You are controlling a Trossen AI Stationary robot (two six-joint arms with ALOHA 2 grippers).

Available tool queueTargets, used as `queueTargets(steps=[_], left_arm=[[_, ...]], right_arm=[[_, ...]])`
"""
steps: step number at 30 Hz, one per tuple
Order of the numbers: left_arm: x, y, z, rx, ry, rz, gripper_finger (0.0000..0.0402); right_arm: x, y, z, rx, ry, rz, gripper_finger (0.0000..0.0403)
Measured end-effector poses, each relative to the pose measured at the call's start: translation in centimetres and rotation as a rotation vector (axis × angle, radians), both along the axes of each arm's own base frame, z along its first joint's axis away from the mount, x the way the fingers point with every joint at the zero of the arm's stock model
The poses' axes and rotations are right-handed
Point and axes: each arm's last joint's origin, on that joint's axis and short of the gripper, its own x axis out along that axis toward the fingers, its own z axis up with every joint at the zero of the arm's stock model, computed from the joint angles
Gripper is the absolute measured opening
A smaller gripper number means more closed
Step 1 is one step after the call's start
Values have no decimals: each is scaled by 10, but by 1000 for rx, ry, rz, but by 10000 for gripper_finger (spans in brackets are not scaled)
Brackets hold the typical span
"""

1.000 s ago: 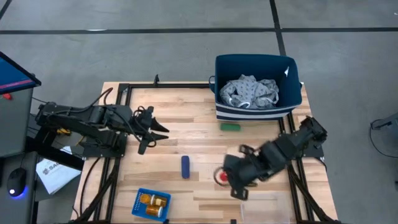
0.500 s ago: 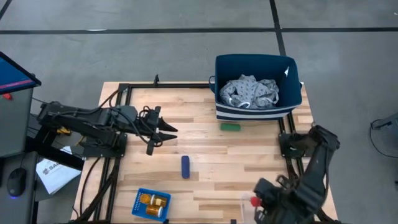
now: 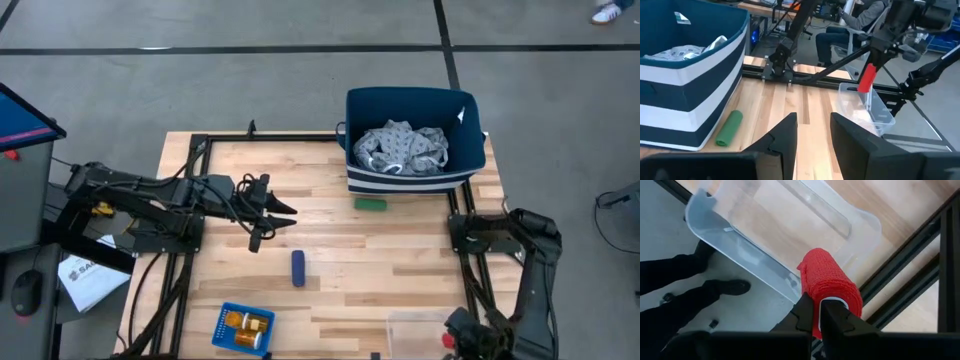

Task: Pick & place medical supplies in basket/bin
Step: Put the red bandage into the transparent bin

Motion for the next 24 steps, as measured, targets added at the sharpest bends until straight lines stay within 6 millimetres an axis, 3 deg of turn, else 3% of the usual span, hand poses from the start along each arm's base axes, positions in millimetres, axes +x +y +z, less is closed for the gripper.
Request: queueTargets(steps=[13, 24], left_arm=[[2, 0, 0, -44, -10, 36, 108], [2, 0, 1, -88, -10, 47, 108]], right_arm=[[-6, 4, -55, -12, 23, -15, 9], [-5, 7, -73, 29, 7, 18, 9]])
